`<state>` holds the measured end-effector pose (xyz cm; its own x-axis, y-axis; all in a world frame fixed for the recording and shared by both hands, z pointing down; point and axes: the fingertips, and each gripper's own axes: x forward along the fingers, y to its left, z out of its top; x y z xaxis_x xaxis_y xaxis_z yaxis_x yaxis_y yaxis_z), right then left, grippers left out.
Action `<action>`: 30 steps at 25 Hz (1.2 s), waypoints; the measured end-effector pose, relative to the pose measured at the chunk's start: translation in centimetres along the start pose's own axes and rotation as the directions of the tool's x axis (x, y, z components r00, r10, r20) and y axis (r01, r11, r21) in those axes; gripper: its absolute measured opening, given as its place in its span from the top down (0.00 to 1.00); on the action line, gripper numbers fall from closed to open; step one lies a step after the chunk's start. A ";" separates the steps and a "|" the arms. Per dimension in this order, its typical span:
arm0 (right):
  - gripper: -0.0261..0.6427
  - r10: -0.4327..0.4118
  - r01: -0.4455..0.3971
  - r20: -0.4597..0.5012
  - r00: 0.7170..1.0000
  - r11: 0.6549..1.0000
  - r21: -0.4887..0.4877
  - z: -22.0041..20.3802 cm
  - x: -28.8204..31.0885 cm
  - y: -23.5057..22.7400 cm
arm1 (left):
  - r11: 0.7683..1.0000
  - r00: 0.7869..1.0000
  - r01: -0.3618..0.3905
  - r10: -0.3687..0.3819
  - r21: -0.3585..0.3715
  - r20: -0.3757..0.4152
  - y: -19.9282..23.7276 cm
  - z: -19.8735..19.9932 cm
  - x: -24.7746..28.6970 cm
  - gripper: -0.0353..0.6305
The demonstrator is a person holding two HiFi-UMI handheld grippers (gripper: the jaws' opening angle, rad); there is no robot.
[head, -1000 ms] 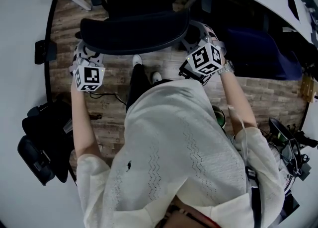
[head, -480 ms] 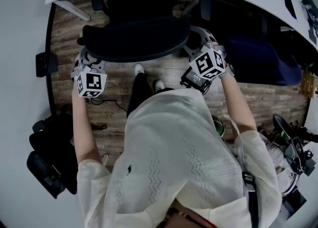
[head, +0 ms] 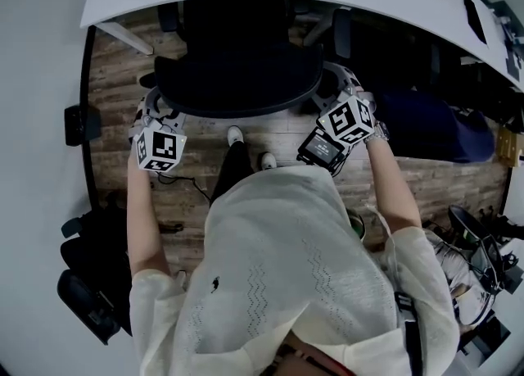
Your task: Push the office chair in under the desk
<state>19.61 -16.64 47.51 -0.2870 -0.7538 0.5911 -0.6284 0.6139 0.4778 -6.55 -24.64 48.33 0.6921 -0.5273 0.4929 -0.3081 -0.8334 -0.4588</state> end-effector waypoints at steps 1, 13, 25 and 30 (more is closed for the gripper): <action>0.71 0.000 0.001 -0.003 1.000 1.000 0.001 0.1 0.3 -0.2 | 1.000 1.000 0.007 -0.007 -0.002 0.001 0.3 -0.1 0.2 0.67; 0.71 -0.035 0.036 -0.026 0.999 0.999 0.033 1.5 3.0 -1.9 | 0.998 0.997 0.063 -0.064 0.022 0.047 4.5 -0.8 2.1 0.68; 0.69 -0.075 0.078 -0.057 0.996 0.995 0.069 2.1 5.2 -4.2 | 0.995 0.991 0.074 -0.081 0.062 0.109 7.5 -0.7 4.3 0.68; 0.68 -0.099 0.105 -0.063 0.993 0.991 0.087 2.7 6.2 -4.9 | 0.994 0.989 0.076 -0.085 0.073 0.125 8.8 -1.1 4.9 0.68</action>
<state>18.93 -24.96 47.11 -0.1774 -0.7949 0.5803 -0.7157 0.5089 0.4783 -6.60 -34.72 47.50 0.7919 -0.4296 0.4340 -0.2058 -0.8569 -0.4726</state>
